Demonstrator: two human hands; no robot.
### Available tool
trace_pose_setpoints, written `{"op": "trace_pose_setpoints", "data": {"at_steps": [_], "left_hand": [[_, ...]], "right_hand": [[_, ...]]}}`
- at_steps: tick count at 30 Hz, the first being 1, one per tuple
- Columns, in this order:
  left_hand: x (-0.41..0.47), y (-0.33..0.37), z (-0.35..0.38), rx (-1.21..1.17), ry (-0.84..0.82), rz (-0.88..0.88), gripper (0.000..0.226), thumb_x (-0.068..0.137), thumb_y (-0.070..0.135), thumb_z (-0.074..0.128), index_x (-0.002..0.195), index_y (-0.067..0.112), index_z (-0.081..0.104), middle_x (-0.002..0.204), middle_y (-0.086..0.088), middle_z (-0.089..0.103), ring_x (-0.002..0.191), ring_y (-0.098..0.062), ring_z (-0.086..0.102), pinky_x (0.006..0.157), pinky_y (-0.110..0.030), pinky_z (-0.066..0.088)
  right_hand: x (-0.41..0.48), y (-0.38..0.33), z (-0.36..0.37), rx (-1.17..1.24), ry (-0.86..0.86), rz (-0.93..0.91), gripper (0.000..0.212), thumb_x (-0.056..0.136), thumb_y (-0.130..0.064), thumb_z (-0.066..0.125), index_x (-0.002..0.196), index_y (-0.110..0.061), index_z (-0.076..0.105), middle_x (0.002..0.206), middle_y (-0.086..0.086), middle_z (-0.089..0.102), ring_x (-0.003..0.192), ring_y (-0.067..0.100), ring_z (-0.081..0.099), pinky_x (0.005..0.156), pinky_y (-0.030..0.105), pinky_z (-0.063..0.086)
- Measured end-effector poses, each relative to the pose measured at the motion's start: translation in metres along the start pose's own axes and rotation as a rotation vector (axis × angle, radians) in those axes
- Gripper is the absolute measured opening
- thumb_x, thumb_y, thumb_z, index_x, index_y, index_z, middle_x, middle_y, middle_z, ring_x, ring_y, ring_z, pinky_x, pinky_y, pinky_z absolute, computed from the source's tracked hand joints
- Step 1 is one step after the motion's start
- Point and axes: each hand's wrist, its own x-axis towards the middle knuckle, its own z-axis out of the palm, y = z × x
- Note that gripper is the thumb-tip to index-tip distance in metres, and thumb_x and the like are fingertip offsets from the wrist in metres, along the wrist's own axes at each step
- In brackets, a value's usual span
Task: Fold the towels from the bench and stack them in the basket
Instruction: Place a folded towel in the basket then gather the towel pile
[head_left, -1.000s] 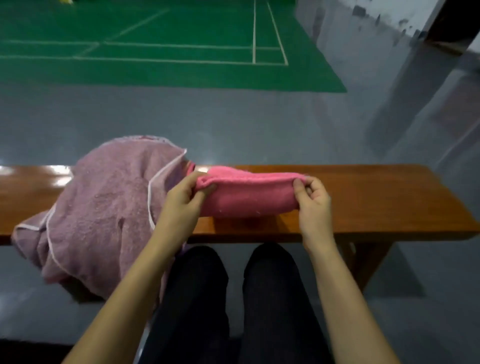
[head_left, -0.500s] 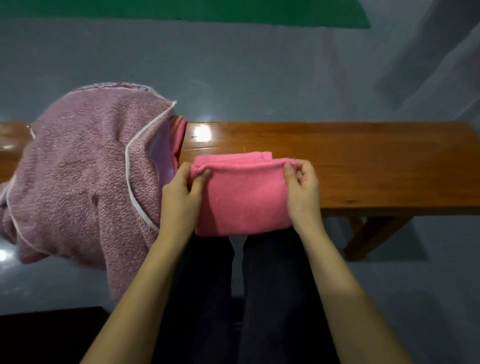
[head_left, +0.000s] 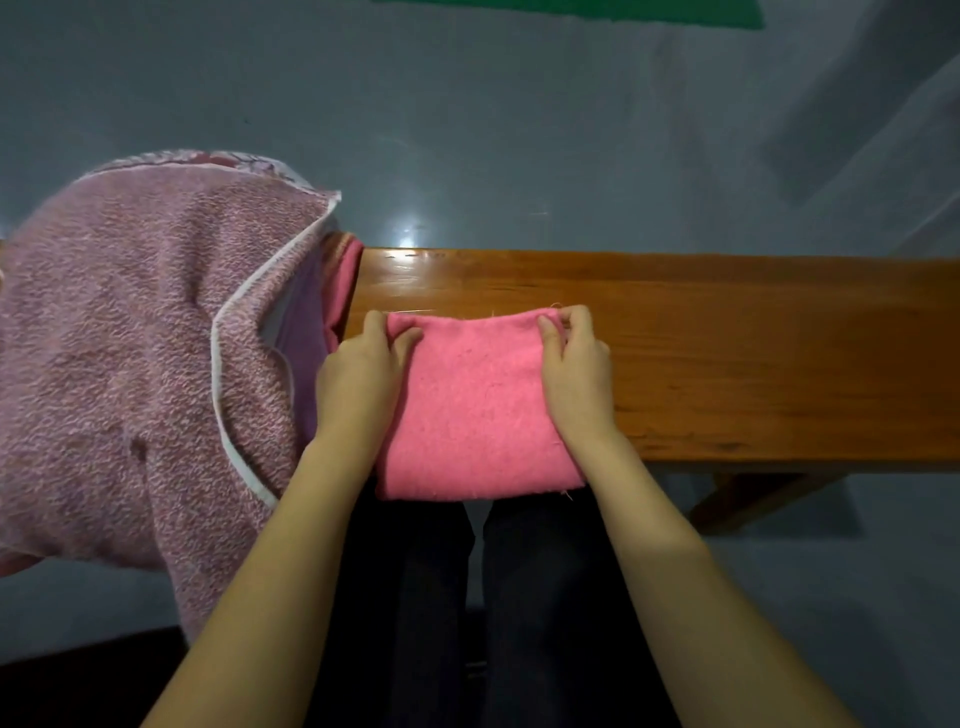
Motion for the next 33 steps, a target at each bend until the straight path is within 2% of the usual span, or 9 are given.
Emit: {"op": "trace_pose_setpoints", "data": {"at_steps": [7, 9, 11, 13, 19, 23, 26, 30, 33], "left_hand": [[0.003, 0.006, 0.007, 0.094, -0.035, -0.033, 0.04, 0.098, 0.046, 0.037, 0.118, 0.014, 0.05, 0.112, -0.019, 0.063, 0.099, -0.043, 0.059, 0.079, -0.045, 0.042], [0.001, 0.004, 0.006, 0.093, -0.031, -0.023, 0.039, 0.098, 0.045, 0.037, 0.115, 0.011, 0.048, 0.116, -0.018, 0.06, 0.099, -0.044, 0.058, 0.077, -0.045, 0.041], [-0.002, -0.002, 0.001, 0.057, -0.009, -0.034, 0.045, 0.097, 0.046, 0.041, 0.113, 0.004, 0.045, 0.117, -0.023, 0.054, 0.101, -0.047, 0.055, 0.077, -0.048, 0.041], [-0.008, -0.007, -0.006, 0.006, -0.022, -0.121, 0.056, 0.093, 0.05, 0.047, 0.114, -0.002, 0.045, 0.116, -0.028, 0.054, 0.104, -0.048, 0.053, 0.083, -0.048, 0.041], [-0.027, 0.004, -0.01, 0.104, -0.197, -0.246, 0.062, 0.078, 0.056, 0.067, 0.101, -0.001, 0.059, 0.109, -0.024, 0.064, 0.106, -0.041, 0.057, 0.083, -0.039, 0.043], [-0.02, 0.007, -0.01, 0.05, -0.255, -0.257, 0.055, 0.081, 0.05, 0.066, 0.099, -0.001, 0.064, 0.109, -0.023, 0.065, 0.106, -0.038, 0.058, 0.082, -0.037, 0.044], [-0.024, 0.01, -0.009, -0.016, -0.214, -0.223, 0.049, 0.083, 0.043, 0.064, 0.107, 0.0, 0.061, 0.112, -0.022, 0.064, 0.107, -0.037, 0.058, 0.082, -0.036, 0.043], [-0.031, 0.005, -0.002, -0.433, -0.204, -0.244, 0.048, 0.084, 0.048, 0.062, 0.112, 0.008, 0.061, 0.108, -0.01, 0.066, 0.103, -0.027, 0.061, 0.082, -0.03, 0.043], [-0.035, 0.009, 0.0, -0.558, -0.178, -0.128, 0.027, 0.09, 0.04, 0.06, 0.098, 0.014, 0.062, 0.09, 0.003, 0.066, 0.087, -0.016, 0.061, 0.075, -0.028, 0.042]], "right_hand": [[0.004, -0.012, -0.002, -0.191, -0.076, 0.019, 0.025, 0.103, -0.031, 0.035, 0.112, -0.011, 0.047, 0.094, 0.006, 0.062, 0.077, 0.019, 0.056, 0.065, 0.038, 0.05], [0.001, -0.014, -0.007, -0.217, -0.077, 0.014, 0.03, 0.101, -0.034, 0.038, 0.118, -0.01, 0.045, 0.107, 0.005, 0.059, 0.085, 0.016, 0.054, 0.069, 0.031, 0.048], [-0.005, -0.013, -0.017, -0.241, -0.068, 0.002, 0.045, 0.096, -0.038, 0.049, 0.129, -0.009, 0.041, 0.123, 0.006, 0.052, 0.106, 0.017, 0.051, 0.083, 0.026, 0.042], [-0.013, -0.012, -0.027, -0.28, -0.105, 0.061, 0.064, 0.089, -0.044, 0.059, 0.136, -0.007, 0.036, 0.131, 0.009, 0.049, 0.12, 0.023, 0.046, 0.094, 0.031, 0.039], [-0.03, -0.022, -0.021, -0.564, -0.245, 0.215, 0.064, 0.084, -0.052, 0.063, 0.121, -0.002, 0.046, 0.123, 0.015, 0.054, 0.114, 0.032, 0.05, 0.085, 0.038, 0.043], [-0.017, -0.023, -0.017, -0.322, -0.369, 0.33, 0.042, 0.082, -0.044, 0.068, 0.101, -0.007, 0.058, 0.108, 0.009, 0.064, 0.096, 0.029, 0.061, 0.067, 0.032, 0.041], [-0.02, -0.02, -0.018, -0.134, -0.346, 0.226, 0.03, 0.084, -0.037, 0.064, 0.104, -0.015, 0.062, 0.101, 0.002, 0.064, 0.093, 0.024, 0.061, 0.076, 0.037, 0.049], [-0.032, -0.01, -0.016, 0.16, -0.286, 0.198, 0.017, 0.094, -0.034, 0.055, 0.101, -0.019, 0.059, 0.096, -0.001, 0.064, 0.091, 0.02, 0.062, 0.078, 0.037, 0.051], [-0.038, 0.001, -0.024, 0.234, -0.195, 0.185, 0.019, 0.094, -0.032, 0.055, 0.104, -0.017, 0.06, 0.096, -0.001, 0.065, 0.089, 0.018, 0.062, 0.081, 0.04, 0.051]]}}
